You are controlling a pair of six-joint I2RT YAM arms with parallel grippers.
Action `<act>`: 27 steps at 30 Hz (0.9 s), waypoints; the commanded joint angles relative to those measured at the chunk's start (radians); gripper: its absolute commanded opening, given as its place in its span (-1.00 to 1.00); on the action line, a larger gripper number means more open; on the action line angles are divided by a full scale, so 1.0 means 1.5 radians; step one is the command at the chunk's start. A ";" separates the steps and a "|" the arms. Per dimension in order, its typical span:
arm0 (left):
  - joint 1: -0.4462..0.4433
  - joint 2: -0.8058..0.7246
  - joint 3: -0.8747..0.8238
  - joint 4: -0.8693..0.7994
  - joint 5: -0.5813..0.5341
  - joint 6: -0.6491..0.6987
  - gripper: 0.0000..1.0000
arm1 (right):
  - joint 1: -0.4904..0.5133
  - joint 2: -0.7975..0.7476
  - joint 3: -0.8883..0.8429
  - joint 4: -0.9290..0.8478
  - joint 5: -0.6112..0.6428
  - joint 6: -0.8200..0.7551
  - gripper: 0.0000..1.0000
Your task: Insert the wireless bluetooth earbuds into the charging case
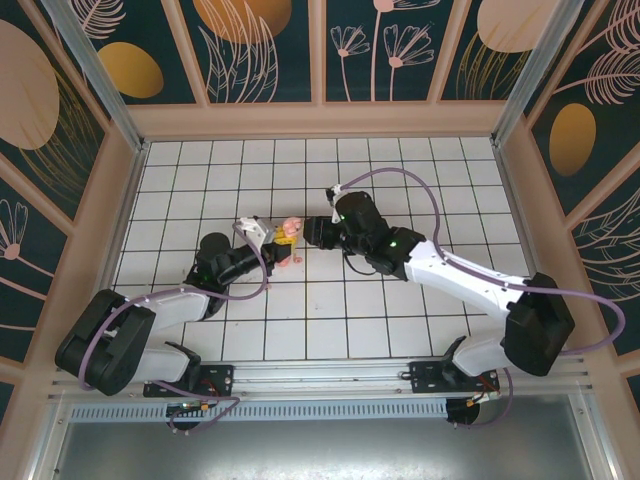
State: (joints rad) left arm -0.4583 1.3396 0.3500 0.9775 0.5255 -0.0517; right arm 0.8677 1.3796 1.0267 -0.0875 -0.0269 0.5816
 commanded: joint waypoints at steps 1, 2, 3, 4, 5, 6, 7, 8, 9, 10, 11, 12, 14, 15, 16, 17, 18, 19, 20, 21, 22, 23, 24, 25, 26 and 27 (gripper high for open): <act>0.023 -0.002 0.011 0.019 -0.013 -0.035 -0.74 | 0.000 -0.030 0.014 -0.011 0.014 -0.013 -0.27; 0.031 -0.003 0.011 0.015 -0.013 -0.043 -0.74 | 0.000 -0.029 0.018 -0.020 0.017 -0.010 -0.26; 0.040 -0.005 0.011 0.007 -0.017 -0.051 -0.74 | 0.000 -0.027 0.028 -0.032 0.020 -0.004 -0.26; 0.051 -0.008 0.010 -0.001 -0.021 -0.059 -0.75 | 0.000 -0.023 0.037 -0.043 0.019 0.003 -0.25; 0.057 -0.009 0.009 -0.005 -0.023 -0.064 -0.75 | 0.000 -0.019 0.046 -0.052 0.017 0.012 -0.25; 0.065 -0.011 0.006 -0.011 -0.023 -0.070 -0.75 | 0.000 -0.012 0.056 -0.064 0.013 0.020 -0.25; 0.072 -0.013 0.006 -0.021 -0.024 -0.075 -0.75 | 0.000 -0.006 0.064 -0.074 0.009 0.028 -0.24; 0.079 -0.015 0.007 -0.033 -0.025 -0.080 -0.75 | 0.000 0.002 0.072 -0.085 0.005 0.040 -0.23; 0.087 -0.016 0.005 -0.041 -0.026 -0.086 -0.75 | 0.002 0.011 0.077 -0.093 -0.002 0.054 -0.22; 0.092 -0.017 0.002 -0.044 -0.028 -0.094 -0.76 | 0.002 0.018 0.078 -0.097 -0.011 0.065 -0.22; 0.098 -0.017 0.000 -0.047 -0.031 -0.105 -0.76 | 0.003 0.027 0.079 -0.099 -0.020 0.084 -0.22; 0.105 -0.016 -0.003 -0.049 -0.034 -0.115 -0.76 | 0.005 0.035 0.079 -0.105 -0.028 0.110 -0.20; 0.121 -0.010 -0.006 -0.051 -0.040 -0.140 -0.76 | 0.006 0.055 0.082 -0.113 -0.052 0.163 -0.19; 0.129 -0.005 -0.006 -0.054 -0.041 -0.154 -0.76 | 0.010 0.065 0.084 -0.115 -0.068 0.176 -0.19; 0.137 0.001 -0.002 -0.061 -0.041 -0.167 -0.76 | 0.016 0.075 0.088 -0.120 -0.074 0.185 -0.19; 0.147 0.009 0.003 -0.071 -0.040 -0.179 -0.76 | 0.024 0.088 0.096 -0.133 -0.075 0.193 -0.19; 0.157 0.016 0.005 -0.075 -0.038 -0.190 -0.76 | 0.031 0.101 0.106 -0.146 -0.077 0.199 -0.18; 0.164 0.019 0.003 -0.069 -0.033 -0.200 -0.77 | 0.035 0.115 0.116 -0.159 -0.081 0.205 -0.19; 0.173 0.022 0.000 -0.061 -0.027 -0.212 -0.77 | 0.038 0.131 0.130 -0.177 -0.089 0.212 -0.18; 0.180 0.022 -0.003 -0.055 -0.025 -0.223 -0.76 | 0.042 0.148 0.148 -0.200 -0.094 0.210 -0.18; 0.186 0.023 -0.003 -0.054 -0.025 -0.230 -0.76 | 0.046 0.164 0.164 -0.221 -0.093 0.207 -0.18; 0.193 0.025 -0.002 -0.057 -0.024 -0.237 -0.76 | 0.054 0.182 0.184 -0.247 -0.085 0.203 -0.18; 0.200 0.025 -0.003 -0.057 -0.025 -0.242 -0.76 | 0.059 0.199 0.201 -0.269 -0.077 0.199 -0.18; 0.206 0.027 -0.004 -0.057 -0.025 -0.248 -0.76 | 0.063 0.214 0.214 -0.282 -0.075 0.198 -0.18; 0.214 0.027 -0.007 -0.056 -0.023 -0.255 -0.76 | 0.066 0.230 0.227 -0.294 -0.076 0.196 -0.18; 0.221 0.025 -0.010 -0.054 -0.024 -0.261 -0.76 | 0.069 0.244 0.239 -0.307 -0.076 0.195 -0.19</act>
State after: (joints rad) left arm -0.1513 1.3727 0.3485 0.8845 0.4797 -0.3836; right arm 0.9546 1.7004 1.3239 -0.4316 -0.1410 0.8562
